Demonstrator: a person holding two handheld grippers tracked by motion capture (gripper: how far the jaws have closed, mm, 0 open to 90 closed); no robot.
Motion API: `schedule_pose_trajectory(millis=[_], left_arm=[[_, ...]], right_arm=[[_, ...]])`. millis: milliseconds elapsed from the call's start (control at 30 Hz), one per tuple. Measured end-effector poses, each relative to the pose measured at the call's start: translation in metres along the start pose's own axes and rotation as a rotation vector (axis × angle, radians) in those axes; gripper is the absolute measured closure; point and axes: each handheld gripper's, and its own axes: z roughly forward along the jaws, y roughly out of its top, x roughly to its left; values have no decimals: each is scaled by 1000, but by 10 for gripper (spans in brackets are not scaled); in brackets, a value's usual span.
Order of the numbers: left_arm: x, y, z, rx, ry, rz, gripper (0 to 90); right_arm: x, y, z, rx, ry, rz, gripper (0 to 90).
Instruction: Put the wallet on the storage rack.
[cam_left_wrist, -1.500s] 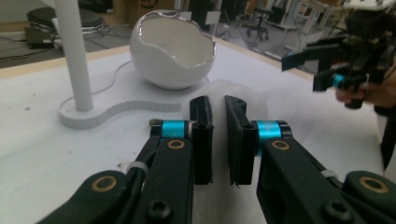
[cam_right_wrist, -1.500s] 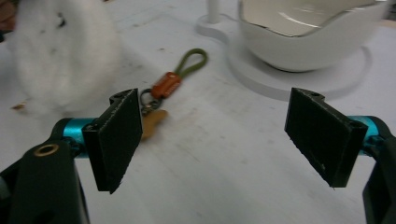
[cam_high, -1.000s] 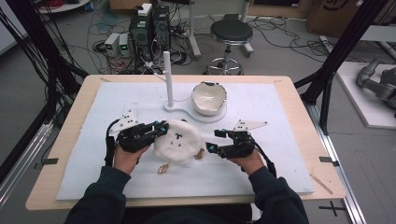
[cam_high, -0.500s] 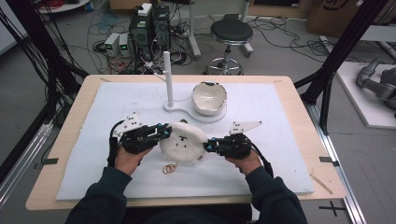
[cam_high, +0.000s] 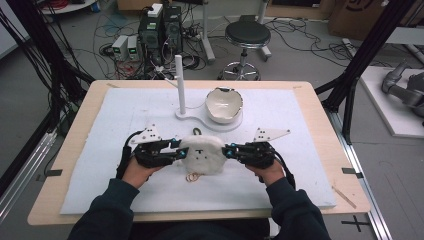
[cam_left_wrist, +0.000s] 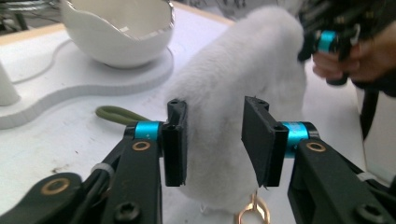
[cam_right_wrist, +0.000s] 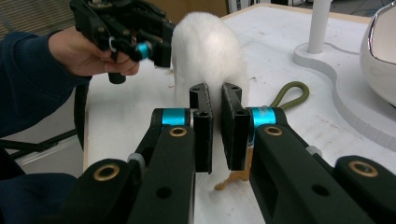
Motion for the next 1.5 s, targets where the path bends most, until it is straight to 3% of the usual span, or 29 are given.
schedule_pose_trajectory(millis=[33,67,133,267,300,333,367,400,467,533,567,733,833,933,1067,1233,1367,1400,1500], left_arm=[[-1,-1,-1,28,9,42,746],[-2,-1,-1,32,4,42,778],[-3,0,-2,38,11,78,811],[-2,1,-5,-1,11,71,828],[-2,2,-8,-31,-4,66,835],[-2,2,-8,-31,-4,66,837],[-4,4,-8,-45,-8,71,837],[-4,4,-8,-45,-8,71,838],[-5,5,-9,-86,-35,58,839],[-5,6,-9,-92,-47,54,838],[-5,6,-9,-106,-53,44,838],[-3,5,-10,-141,-61,9,838],[-3,4,-9,-142,-63,0,836],[-3,3,-7,-126,-63,-4,832],[-4,1,-3,-98,-67,5,828],[-2,0,-1,-69,-62,-17,812],[3,-2,-2,-71,-5,-49,618],[9,-3,-7,-91,55,-71,564],[20,-6,-20,-128,132,-104,491]], right_arm=[[-1,0,-1,-3,1,-9,851],[-1,0,-1,-5,10,-7,851],[-1,0,-1,0,26,-15,850],[0,-1,0,5,18,-17,814],[-1,-1,1,6,2,-7,682],[-1,-1,1,6,2,-7,682],[-3,-2,4,10,-3,15,594],[-3,-2,4,10,-3,15,594],[-4,-4,7,38,-43,28,456],[-6,-5,8,40,-47,33,431],[-7,-6,9,35,-45,59,415],[-10,-7,9,17,12,92,447],[-8,-6,8,-9,77,100,677],[-6,-4,3,-39,86,83,732],[-6,-2,-1,-70,75,78,736],[-4,1,-2,-65,67,46,749],[-2,6,-8,-57,23,5,764],[-3,7,-12,-64,11,5,767],[-5,14,-24,-87,-15,-7,772]])
